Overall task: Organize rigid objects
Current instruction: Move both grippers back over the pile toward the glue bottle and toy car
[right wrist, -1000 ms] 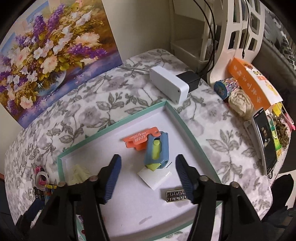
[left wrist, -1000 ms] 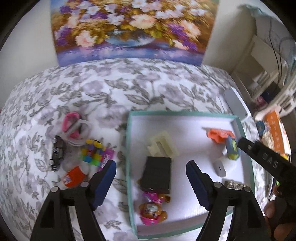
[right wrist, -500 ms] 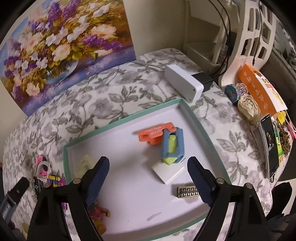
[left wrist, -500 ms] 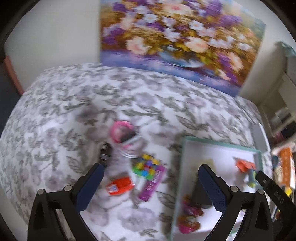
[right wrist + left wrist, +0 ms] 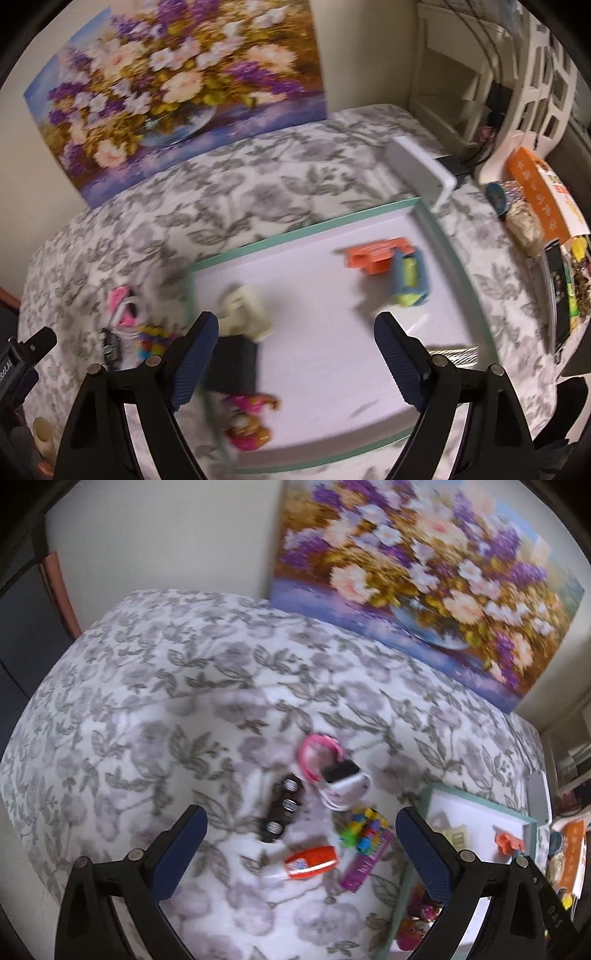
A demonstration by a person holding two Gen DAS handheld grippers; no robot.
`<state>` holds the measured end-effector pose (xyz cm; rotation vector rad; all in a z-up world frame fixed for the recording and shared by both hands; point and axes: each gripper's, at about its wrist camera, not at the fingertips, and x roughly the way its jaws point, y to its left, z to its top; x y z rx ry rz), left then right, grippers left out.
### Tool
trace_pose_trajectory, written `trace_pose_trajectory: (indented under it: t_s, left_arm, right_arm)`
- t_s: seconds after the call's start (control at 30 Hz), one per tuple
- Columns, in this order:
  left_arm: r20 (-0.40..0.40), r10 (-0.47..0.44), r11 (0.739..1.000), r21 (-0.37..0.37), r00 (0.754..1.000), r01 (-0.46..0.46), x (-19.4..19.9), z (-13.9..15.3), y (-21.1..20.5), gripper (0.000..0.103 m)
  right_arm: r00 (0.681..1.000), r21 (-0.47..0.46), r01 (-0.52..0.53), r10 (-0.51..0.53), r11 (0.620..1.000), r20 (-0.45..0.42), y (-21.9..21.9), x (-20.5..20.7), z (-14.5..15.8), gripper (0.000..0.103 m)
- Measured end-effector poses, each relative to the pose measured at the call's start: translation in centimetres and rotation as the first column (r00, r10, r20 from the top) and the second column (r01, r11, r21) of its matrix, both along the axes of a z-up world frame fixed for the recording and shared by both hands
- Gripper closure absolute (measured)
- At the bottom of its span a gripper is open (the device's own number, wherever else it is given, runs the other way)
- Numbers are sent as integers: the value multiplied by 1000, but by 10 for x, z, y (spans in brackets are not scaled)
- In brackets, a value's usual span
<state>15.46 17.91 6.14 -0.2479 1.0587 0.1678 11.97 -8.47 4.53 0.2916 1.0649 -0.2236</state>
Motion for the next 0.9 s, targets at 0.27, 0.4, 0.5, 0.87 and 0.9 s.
trace_pose_trajectory:
  t_s: [0.27,0.4,0.5,0.87,0.9]
  left_arm:
    - [8,47,999,21,999,-47,-7,11,46,0]
    - [-19,65,998,14,998,-65,-9,3,65,0]
    - [-45,77,997,16,996,-76,-8,-5,75,0]
    - [-191,107,993,-24,976,-114,-5,-59,100,0]
    - [-204,106,993,-24,973,-113,-4,-65,99,0]
  right_arm:
    - [997,7,-82,82,997,-13,59,6,-4,16]
    - [990,9,-140,140,990,-26,90,10,-11,16]
    - [981,2,-190,190,982,-44,111,12,-19,16]
    - [917,-34,-383,375,923,-140,174,14,-64,16]
    - [912,-32,-391,383,920,-144,176,14,-67,16]
